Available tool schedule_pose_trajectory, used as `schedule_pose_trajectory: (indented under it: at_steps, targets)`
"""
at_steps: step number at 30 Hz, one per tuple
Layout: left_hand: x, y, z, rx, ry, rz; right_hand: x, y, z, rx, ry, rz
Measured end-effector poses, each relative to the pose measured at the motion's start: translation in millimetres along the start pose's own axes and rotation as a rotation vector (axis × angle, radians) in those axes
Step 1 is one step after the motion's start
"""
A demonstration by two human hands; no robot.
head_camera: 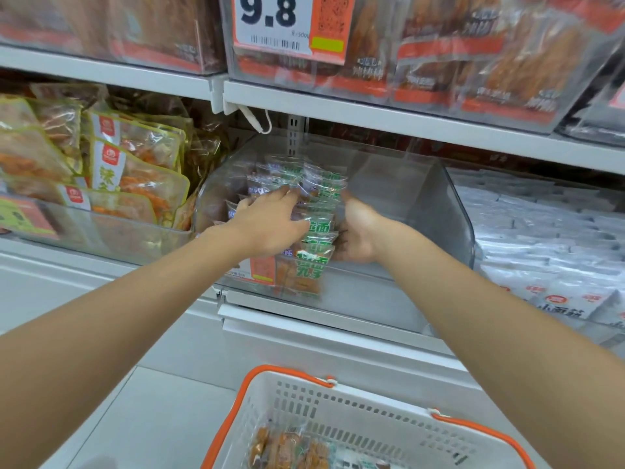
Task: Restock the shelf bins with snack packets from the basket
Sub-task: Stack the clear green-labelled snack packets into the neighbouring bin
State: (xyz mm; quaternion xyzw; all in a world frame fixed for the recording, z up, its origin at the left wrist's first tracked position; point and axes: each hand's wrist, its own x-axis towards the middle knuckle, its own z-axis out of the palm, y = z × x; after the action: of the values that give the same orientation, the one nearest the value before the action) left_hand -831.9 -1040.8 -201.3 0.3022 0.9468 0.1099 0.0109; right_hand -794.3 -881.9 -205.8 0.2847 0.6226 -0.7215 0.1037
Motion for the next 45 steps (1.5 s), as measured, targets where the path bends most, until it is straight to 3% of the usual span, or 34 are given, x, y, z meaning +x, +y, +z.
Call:
schedule_pose_trajectory:
  at_steps: [5,14,17,21,25,28,33,36,39,42,45]
  targets:
    - [20,-1,-21,-0.112,-0.108,-0.007,-23,10,-8,-0.118,-0.03,-0.014]
    - [28,1,-18,0.015,-0.182,-0.065,10,-9,11,-0.086,0.43,-0.234]
    - [30,-3,-16,-0.03,-0.136,-0.036,20,-7,10,-0.105,0.5,-0.248]
    - [51,-2,-19,-0.073,0.087,0.033,28,-12,1,0.068,0.448,-0.208]
    - [76,-1,-10,0.013,-0.082,0.058,38,-17,-6,0.27,0.201,-0.186]
    - [86,-7,-2,0.063,-0.164,0.035,46,-17,8,0.283,0.065,-0.139]
    - [85,-9,-1,0.068,-0.165,0.052,55,-16,8,0.303,0.008,-0.109]
    - [82,-14,-1,-0.018,-0.101,0.031,42,-16,3,0.39,0.109,-0.127]
    - [63,-12,-5,-0.056,-0.029,0.014,17,-12,2,0.211,0.268,-0.131]
    - [29,-1,-13,-0.104,0.034,-0.016,-8,-5,-3,-0.093,0.335,-0.27]
    - [-11,24,-19,-0.117,0.28,-0.059,-44,10,-6,-0.283,0.477,-0.492]
